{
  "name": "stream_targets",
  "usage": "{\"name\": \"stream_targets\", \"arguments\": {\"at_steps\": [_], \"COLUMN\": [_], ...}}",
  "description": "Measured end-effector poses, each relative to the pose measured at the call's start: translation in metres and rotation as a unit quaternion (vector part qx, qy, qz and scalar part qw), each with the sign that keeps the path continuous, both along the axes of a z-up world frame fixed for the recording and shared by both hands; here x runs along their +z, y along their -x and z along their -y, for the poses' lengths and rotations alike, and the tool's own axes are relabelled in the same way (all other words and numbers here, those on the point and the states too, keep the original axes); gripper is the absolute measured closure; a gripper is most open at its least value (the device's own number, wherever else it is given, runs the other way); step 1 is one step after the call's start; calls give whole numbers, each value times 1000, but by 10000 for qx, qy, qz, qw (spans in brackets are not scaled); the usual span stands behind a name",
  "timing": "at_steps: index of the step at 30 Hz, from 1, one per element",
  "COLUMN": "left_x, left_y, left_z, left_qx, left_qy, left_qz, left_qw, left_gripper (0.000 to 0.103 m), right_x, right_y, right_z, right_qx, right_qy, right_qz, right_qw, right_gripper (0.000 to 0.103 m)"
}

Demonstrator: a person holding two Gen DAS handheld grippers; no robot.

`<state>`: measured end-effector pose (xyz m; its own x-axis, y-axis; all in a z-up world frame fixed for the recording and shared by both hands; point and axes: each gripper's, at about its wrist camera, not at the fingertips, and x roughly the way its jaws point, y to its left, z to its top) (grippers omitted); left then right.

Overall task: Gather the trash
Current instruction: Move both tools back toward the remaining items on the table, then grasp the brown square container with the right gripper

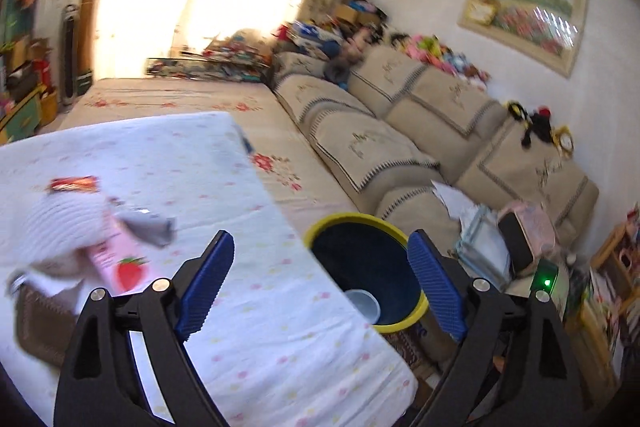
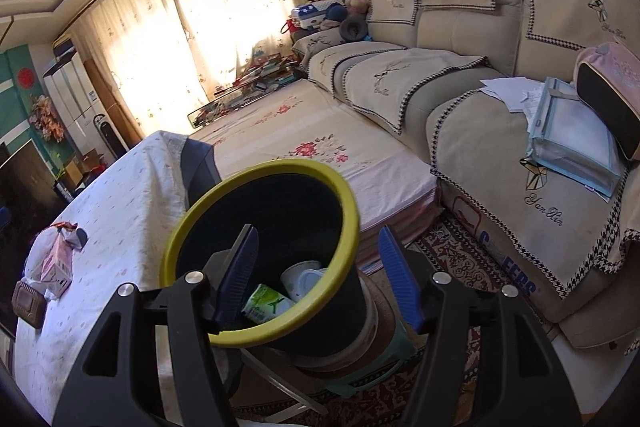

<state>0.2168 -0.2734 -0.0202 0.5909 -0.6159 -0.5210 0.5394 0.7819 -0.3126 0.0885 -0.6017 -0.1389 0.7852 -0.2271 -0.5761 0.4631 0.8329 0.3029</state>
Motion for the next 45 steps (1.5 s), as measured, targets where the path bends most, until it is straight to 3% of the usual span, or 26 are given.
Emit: {"name": "stream_targets", "arguments": {"at_steps": [4,12,21,28,35,45], "left_x": [8,3,-18,-27,-55,-79], "left_y": [21,49,72,82,71,32], "left_z": [-69,-188,-278,-342,-379,-373], "left_qx": [815,2133,2849,3403,3467,2969], "left_qy": [42,-78,-1,95,187,319], "left_qz": [239,360,386,333,36,-208], "left_qw": [9964,9763,9578,9397,9378,9541], "left_gripper": [10,7,7,7,7,7], "right_x": [6,22,39,45,43,32], "right_y": [-13,-49,-82,-101,-121,-143], "right_z": [-26,-104,-231,-316,-379,-419], "right_qx": [342,1424,2900,3694,3988,3920], "right_qy": [71,263,544,606,826,1108], "right_qz": [-8,-62,-104,-158,-303,-615], "right_qw": [9994,9894,9554,9272,9128,9112], "right_gripper": [42,42,41,40,40,36]}}
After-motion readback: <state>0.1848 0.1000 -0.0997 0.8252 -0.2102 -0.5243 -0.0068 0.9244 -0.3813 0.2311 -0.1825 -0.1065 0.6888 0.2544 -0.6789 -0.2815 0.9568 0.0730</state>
